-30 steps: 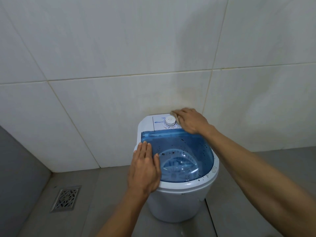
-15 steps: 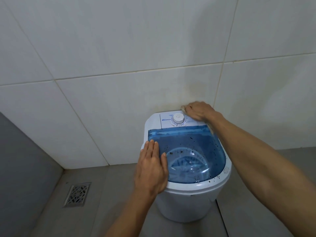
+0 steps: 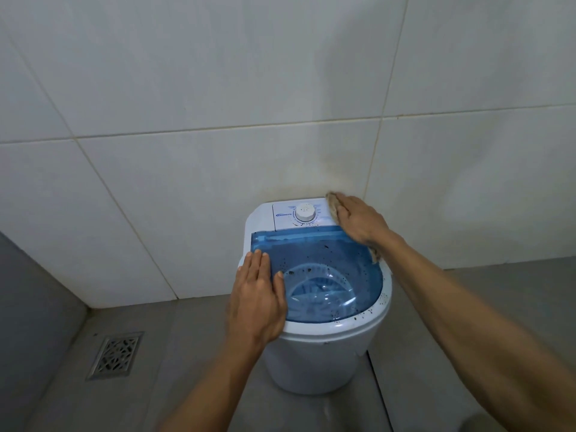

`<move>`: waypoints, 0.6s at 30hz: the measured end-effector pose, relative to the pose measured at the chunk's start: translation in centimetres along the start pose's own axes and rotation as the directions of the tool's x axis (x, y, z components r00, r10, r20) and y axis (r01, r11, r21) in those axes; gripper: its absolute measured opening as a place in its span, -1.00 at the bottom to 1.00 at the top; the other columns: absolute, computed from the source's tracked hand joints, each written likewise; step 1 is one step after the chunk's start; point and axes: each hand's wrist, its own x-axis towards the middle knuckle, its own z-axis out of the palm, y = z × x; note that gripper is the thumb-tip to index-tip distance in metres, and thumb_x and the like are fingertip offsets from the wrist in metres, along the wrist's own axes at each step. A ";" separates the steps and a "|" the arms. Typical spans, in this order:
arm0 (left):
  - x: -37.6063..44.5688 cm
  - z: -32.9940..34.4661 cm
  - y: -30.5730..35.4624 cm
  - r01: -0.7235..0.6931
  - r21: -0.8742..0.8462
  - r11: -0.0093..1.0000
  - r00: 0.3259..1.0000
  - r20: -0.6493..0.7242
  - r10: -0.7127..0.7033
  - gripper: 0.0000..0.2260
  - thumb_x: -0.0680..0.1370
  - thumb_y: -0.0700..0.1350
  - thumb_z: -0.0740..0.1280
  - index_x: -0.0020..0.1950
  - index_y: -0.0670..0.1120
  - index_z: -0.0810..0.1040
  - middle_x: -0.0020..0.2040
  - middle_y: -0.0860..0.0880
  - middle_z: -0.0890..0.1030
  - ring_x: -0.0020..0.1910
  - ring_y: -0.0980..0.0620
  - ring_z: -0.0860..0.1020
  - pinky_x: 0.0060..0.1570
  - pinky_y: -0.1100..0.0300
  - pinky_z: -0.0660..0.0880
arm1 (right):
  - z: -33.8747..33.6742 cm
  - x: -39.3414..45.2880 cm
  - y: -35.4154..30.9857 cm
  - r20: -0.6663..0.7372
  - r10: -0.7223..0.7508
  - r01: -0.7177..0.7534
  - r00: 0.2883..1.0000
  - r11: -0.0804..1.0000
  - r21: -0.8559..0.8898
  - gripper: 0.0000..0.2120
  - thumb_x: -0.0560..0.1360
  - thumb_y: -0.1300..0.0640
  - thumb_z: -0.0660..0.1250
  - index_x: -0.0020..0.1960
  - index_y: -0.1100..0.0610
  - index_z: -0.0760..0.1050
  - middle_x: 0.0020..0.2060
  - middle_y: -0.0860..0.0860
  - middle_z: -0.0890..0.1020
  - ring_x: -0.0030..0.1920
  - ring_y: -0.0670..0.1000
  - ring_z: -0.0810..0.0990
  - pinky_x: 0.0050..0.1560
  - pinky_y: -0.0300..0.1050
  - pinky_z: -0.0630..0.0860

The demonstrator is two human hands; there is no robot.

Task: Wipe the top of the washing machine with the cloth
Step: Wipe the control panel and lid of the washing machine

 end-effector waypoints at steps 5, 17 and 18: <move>-0.1 -0.1 0.1 0.002 0.010 1.000 1.000 0.001 -0.002 -0.45 0.60 0.07 0.00 0.48 -0.22 0.30 0.51 -0.18 0.32 0.51 -0.11 0.22 0.50 -0.04 0.17 | 0.5 -3.8 0.7 0.019 -0.012 0.013 1.000 0.999 -0.030 -0.49 0.68 -0.05 -0.09 0.61 0.04 0.01 0.60 0.05 0.03 0.56 0.12 0.12 0.50 0.03 0.11; -0.1 -0.4 0.3 -0.003 0.014 1.000 1.000 0.031 0.003 -0.52 0.65 0.01 0.08 0.52 -0.20 0.24 0.54 -0.15 0.25 0.54 -0.08 0.16 0.53 0.01 0.11 | -0.1 -1.5 -0.2 0.025 0.130 -0.130 0.991 0.991 0.020 -0.47 0.68 -0.04 -0.13 0.59 0.13 -0.02 0.57 0.14 0.13 0.48 0.24 0.26 0.44 0.09 0.24; -0.1 -0.3 0.3 -0.005 0.012 1.000 1.000 0.028 0.004 -0.52 0.65 0.01 0.08 0.52 -0.20 0.24 0.54 -0.15 0.25 0.54 -0.08 0.16 0.53 0.01 0.11 | -0.2 -1.3 -0.3 0.026 0.134 -0.134 0.991 0.991 0.024 -0.47 0.68 -0.04 -0.14 0.59 0.12 -0.02 0.56 0.15 0.16 0.49 0.22 0.25 0.45 0.09 0.23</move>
